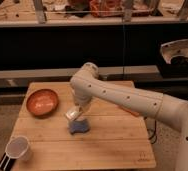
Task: Place the bottle in the ceramic bowl
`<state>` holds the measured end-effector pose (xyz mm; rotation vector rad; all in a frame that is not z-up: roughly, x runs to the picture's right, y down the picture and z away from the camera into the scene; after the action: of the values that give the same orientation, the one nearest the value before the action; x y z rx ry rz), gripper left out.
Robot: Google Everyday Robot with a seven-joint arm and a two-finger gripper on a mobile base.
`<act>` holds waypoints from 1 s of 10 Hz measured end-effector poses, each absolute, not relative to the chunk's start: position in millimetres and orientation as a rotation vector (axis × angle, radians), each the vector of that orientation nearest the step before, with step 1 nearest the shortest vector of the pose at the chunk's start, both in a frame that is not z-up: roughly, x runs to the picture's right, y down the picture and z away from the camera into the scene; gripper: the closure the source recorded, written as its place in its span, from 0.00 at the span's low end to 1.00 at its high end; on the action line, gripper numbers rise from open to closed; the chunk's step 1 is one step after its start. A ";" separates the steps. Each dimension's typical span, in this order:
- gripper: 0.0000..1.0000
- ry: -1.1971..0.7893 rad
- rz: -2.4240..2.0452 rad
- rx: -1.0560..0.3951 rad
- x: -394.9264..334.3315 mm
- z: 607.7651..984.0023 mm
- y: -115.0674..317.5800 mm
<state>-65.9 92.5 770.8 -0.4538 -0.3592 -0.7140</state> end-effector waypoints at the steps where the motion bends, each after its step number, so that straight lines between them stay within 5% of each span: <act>1: 1.00 -0.360 -0.717 -0.452 -68.6 773.3 88.6; 10: 1.00 -0.363 -0.756 -0.444 -115.1 790.7 66.4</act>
<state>-115.1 66.4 790.7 -0.4437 -0.3627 -0.7558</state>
